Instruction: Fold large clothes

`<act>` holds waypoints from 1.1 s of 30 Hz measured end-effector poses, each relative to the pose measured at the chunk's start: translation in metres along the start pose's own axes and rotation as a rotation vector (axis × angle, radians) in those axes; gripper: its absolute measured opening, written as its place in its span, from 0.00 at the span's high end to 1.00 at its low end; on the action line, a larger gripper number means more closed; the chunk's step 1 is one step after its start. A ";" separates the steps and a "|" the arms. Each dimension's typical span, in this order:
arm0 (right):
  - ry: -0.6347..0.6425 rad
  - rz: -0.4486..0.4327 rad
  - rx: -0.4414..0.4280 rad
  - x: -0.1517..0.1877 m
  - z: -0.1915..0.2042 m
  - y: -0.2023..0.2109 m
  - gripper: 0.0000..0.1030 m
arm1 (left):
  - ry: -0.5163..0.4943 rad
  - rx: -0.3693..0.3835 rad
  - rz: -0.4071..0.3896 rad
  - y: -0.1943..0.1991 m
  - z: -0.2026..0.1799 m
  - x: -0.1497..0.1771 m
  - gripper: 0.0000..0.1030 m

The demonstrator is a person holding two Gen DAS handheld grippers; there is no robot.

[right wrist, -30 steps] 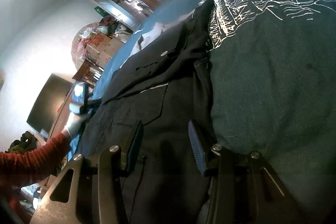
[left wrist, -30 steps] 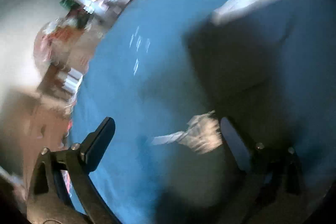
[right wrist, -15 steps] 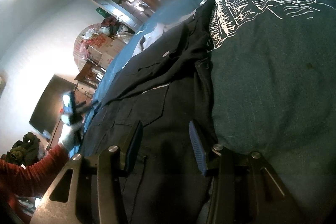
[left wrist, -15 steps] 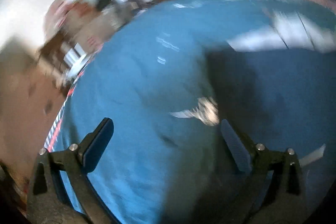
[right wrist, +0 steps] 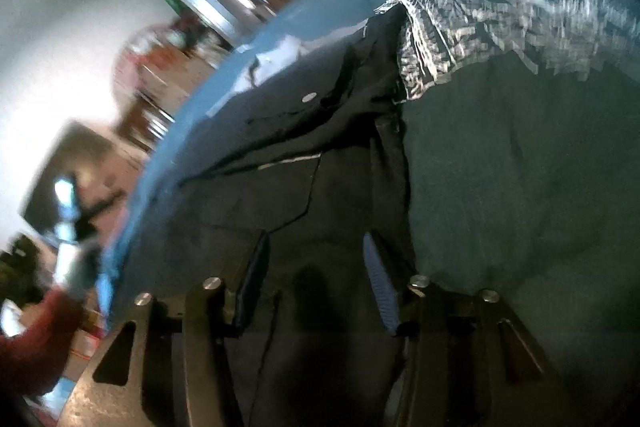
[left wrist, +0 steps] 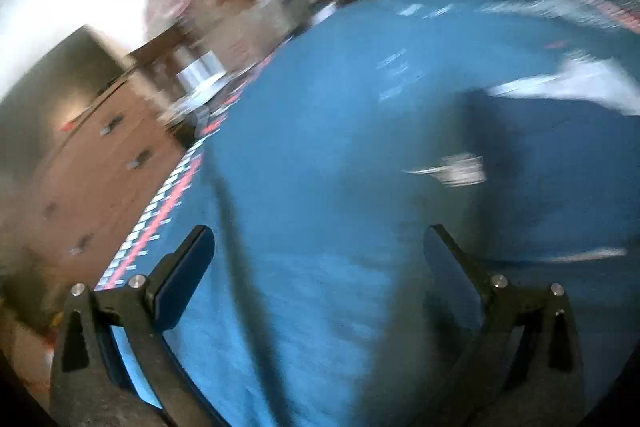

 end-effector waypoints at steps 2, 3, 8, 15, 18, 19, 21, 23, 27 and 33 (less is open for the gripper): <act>0.052 -0.019 0.090 -0.005 0.020 0.017 0.39 | -0.058 0.116 -0.023 0.021 -0.046 0.011 0.00; 0.072 -0.048 0.106 -0.007 0.030 0.026 0.36 | -0.066 0.158 -0.021 0.034 -0.069 0.028 0.00; 0.184 -0.111 0.241 -0.021 0.084 0.020 0.19 | -0.050 0.277 0.085 0.000 -0.114 0.050 0.00; 0.149 0.051 0.402 -0.016 0.083 -0.052 0.19 | 0.070 0.319 0.233 -0.026 -0.109 0.062 0.00; 0.131 0.046 0.407 -0.012 0.076 -0.059 0.11 | 0.060 0.310 0.228 -0.025 -0.119 0.065 0.00; 0.139 0.046 0.414 -0.012 0.076 -0.061 0.07 | 0.054 0.305 0.221 -0.023 -0.120 0.066 0.00; 0.160 0.042 0.451 -0.009 0.077 -0.066 0.00 | 0.053 0.309 0.202 -0.023 -0.120 0.068 0.00; 0.155 0.015 0.462 -0.004 0.074 -0.068 0.00 | 0.060 0.317 0.183 -0.021 -0.125 0.077 0.00; 0.153 -0.023 0.449 -0.001 0.071 -0.068 0.00 | 0.073 0.319 0.148 -0.017 -0.124 0.080 0.00; 0.161 -0.048 0.453 0.000 0.070 -0.069 0.00 | 0.083 0.312 0.119 -0.012 -0.124 0.083 0.00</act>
Point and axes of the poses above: each gripper's, at about its wrist camera, not at the fingertips, and y roughly against the way its jaws point, z to its left, x to its underside, the point moved 3 cm from there along -y, roughly the way its jaws point, and after that the axes turned 8 degrees about x, right-handed, at the moved point
